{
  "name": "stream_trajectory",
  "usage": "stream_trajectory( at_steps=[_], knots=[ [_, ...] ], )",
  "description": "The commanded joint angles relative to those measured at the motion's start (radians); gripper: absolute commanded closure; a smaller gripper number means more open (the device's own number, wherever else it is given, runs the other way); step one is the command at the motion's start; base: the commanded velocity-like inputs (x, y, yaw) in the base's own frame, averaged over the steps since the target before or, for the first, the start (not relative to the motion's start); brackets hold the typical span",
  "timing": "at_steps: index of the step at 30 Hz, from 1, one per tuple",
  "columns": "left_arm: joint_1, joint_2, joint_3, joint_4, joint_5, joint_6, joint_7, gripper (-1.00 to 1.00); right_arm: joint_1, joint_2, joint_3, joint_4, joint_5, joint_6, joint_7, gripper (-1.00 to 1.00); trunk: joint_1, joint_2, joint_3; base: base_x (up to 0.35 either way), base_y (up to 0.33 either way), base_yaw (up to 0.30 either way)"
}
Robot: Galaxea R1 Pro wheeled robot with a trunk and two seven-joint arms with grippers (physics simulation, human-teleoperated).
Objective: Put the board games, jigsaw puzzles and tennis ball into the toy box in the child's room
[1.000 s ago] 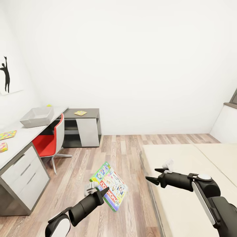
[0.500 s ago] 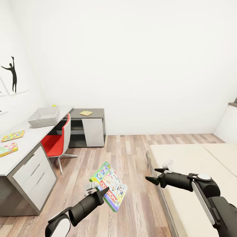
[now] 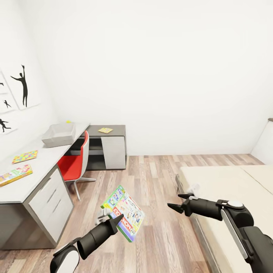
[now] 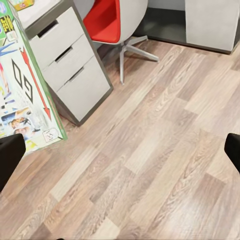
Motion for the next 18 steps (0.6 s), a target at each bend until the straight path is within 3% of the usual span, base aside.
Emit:
stream_trajectory(
  at_steps=[1,10,18],
  knots=[
    [-0.001,0.000,0.003,0.000,0.010,0.005,0.000,1.00,-0.001,0.000,0.000,0.000,-0.006,0.009,0.000,-1.00,0.001,-0.002,-0.002,0.000,0.295,0.000],
    [-0.001,-0.001,0.012,-0.001,0.011,0.006,-0.001,1.00,-0.001,-0.005,0.000,-0.001,-0.007,0.009,0.000,-1.00,0.001,-0.002,-0.002,0.036,0.292,0.000],
    [-0.007,-0.003,0.013,-0.003,0.017,0.013,-0.003,1.00,-0.001,-0.001,0.000,-0.001,-0.007,0.009,0.000,-1.00,0.001,-0.002,-0.002,0.211,0.166,0.000]
  ],
)
